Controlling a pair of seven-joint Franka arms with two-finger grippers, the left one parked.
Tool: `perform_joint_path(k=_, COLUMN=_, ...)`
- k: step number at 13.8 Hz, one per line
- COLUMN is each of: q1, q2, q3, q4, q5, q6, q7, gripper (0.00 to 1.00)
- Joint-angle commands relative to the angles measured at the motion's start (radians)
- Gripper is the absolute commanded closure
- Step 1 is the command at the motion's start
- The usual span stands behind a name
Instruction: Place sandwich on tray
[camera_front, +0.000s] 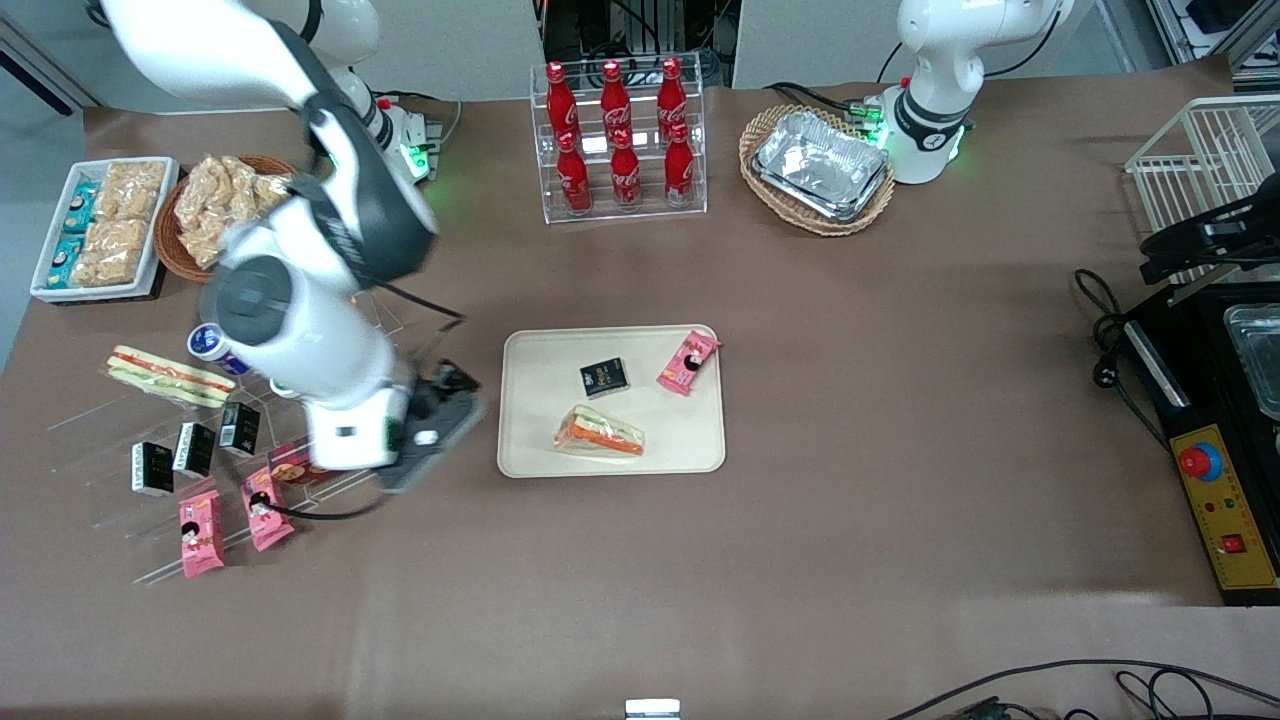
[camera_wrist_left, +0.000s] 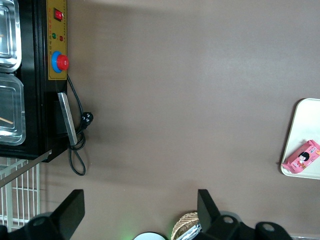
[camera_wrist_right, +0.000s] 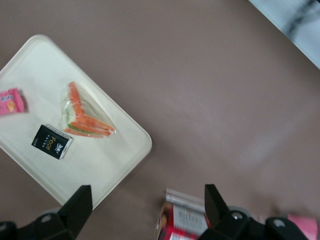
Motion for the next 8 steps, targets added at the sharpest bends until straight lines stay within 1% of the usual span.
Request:
perform_joint_path(k=1, q1=-0.008, q2=-0.137, q3=-0.026, q4=-0.024, q5=-0.003, q6=-0.128, q7=0.281, gripper=0.00)
perform_joint_path(k=3, q1=-0.010, q2=-0.188, q3=-0.063, q4=-0.024, q5=-0.008, q6=-0.161, q7=0.340, gripper=0.00)
perform_joint_path(k=6, q1=-0.010, q2=-0.249, q3=-0.156, q4=-0.021, q5=-0.014, q6=-0.217, q7=0.339, gripper=0.00)
perform_joint_path(k=8, q1=-0.010, q2=-0.277, q3=-0.228, q4=-0.020, q5=-0.007, q6=-0.262, q7=0.339, gripper=0.00)
